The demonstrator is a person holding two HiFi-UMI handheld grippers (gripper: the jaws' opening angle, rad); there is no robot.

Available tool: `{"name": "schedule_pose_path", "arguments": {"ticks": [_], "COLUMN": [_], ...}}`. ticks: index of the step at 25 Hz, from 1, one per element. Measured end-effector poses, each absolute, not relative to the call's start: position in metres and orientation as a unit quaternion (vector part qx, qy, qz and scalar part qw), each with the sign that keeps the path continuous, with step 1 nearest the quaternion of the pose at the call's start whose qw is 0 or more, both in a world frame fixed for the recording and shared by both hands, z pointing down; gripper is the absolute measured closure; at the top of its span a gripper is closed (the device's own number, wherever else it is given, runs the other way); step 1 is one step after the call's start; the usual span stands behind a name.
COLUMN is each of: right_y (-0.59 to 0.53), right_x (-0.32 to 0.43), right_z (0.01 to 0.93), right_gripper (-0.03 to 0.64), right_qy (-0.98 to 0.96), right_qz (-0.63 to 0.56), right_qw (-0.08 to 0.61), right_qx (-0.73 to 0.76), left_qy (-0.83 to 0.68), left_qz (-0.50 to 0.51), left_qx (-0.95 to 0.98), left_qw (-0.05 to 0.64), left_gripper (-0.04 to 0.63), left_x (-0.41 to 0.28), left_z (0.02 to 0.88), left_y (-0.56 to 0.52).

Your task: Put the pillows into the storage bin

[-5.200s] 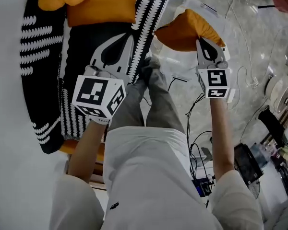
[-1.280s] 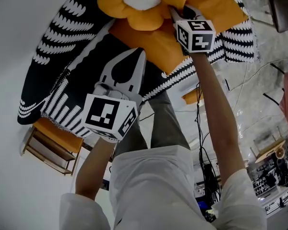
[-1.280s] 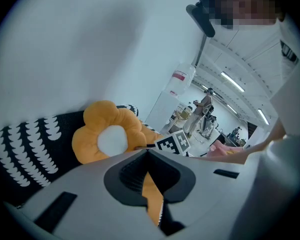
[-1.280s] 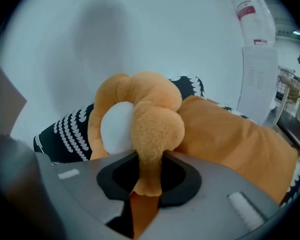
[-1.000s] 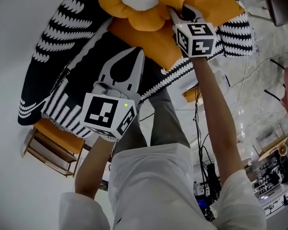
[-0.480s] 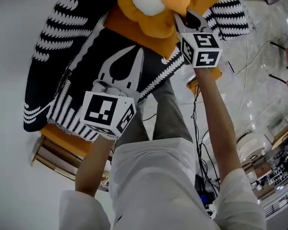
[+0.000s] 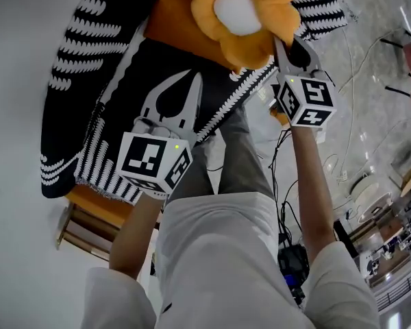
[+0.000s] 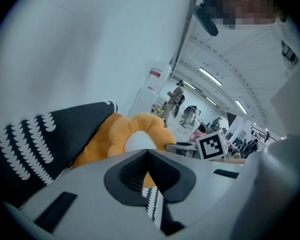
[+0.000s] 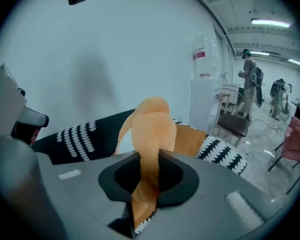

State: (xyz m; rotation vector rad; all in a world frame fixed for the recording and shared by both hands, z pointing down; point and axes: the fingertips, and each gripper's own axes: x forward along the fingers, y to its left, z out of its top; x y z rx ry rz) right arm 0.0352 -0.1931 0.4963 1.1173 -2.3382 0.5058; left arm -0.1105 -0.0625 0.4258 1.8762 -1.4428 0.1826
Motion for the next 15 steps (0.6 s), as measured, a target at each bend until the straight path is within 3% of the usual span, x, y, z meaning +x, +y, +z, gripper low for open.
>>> {"name": "schedule_pose_path", "arguments": {"ticks": [8, 15], "right_y": [-0.142, -0.101], "right_x": [0.135, 0.242], "right_z": [0.488, 0.511], "right_gripper": [0.547, 0.546], "right_qy": [-0.801, -0.737], "right_qz": [0.188, 0.207], "right_qw": [0.263, 0.316], "right_qx": [0.504, 0.561], "left_qy": [-0.524, -0.502], "left_qz": [0.097, 0.110], "left_qx": [0.761, 0.774], "left_qw": [0.370, 0.369], "left_gripper": [0.586, 0.586], "left_x": [-0.094, -0.057], "left_z": [0.428, 0.429], "left_y": [-0.058, -0.074]}}
